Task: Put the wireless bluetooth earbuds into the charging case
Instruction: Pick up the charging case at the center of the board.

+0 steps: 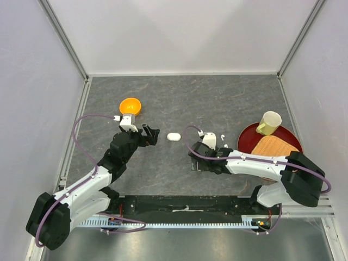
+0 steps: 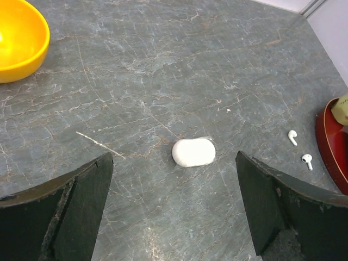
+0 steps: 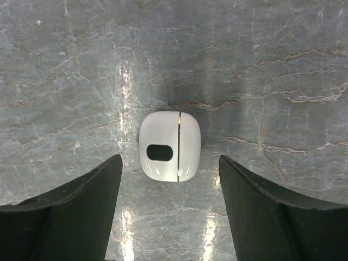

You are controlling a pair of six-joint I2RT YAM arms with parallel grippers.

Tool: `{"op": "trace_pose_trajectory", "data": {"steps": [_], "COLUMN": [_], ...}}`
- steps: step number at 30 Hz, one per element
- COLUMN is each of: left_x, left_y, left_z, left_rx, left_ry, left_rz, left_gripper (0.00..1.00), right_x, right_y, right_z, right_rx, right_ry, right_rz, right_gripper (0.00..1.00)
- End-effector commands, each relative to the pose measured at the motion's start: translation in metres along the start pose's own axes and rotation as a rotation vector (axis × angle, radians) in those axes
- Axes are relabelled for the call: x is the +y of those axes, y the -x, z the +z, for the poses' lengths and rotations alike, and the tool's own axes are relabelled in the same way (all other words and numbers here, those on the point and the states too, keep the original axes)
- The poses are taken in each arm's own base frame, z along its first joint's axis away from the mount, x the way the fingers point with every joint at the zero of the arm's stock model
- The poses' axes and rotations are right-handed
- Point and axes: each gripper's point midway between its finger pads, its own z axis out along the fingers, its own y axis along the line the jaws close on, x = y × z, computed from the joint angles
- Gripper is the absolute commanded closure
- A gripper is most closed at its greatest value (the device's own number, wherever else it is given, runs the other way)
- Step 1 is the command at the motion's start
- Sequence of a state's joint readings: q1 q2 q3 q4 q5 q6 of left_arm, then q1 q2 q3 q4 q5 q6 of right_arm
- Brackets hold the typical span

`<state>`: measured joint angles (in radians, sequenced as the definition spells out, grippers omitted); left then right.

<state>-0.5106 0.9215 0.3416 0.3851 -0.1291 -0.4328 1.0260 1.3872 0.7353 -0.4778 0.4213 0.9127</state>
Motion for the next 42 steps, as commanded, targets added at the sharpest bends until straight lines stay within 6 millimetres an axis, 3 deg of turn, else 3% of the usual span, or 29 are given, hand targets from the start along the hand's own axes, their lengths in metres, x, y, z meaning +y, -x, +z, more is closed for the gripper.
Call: {"op": "trace_pose_trajectory", "data": {"steps": [1,12,26,39,42], "left_x": [0.0,0.004,0.003,0.002,0.002], "left_y": [0.016,0.015,0.017,0.019,0.02], "left_z": [0.003,0.003,0.003,0.001,0.001], "left_rx": [-0.037,-0.031,-0.034,-0.038,-0.038], "left_ry": [0.017,0.033,0.033,0.03,0.028], "left_rz": [0.032,0.035,0.041,0.042,0.045], "left_gripper": [0.0,0.0,0.0,0.0,0.0], "right_x": [0.013,0.016,0.006,0.008,0.008], "right_y": [0.017,-0.001,-0.004,-0.009,-0.01], "right_z": [0.001,0.01,0.012,0.012,0.013], "right_rx": [-0.057,-0.021,-0.033,-0.021,-0.018], "right_ry": [0.002,-0.04,-0.091,-0.061,-0.06], "right_rz": [0.035,0.029,0.002,0.012,0.008], "right_gripper": [0.23,0.31,0.38,0.45,0.55]}}
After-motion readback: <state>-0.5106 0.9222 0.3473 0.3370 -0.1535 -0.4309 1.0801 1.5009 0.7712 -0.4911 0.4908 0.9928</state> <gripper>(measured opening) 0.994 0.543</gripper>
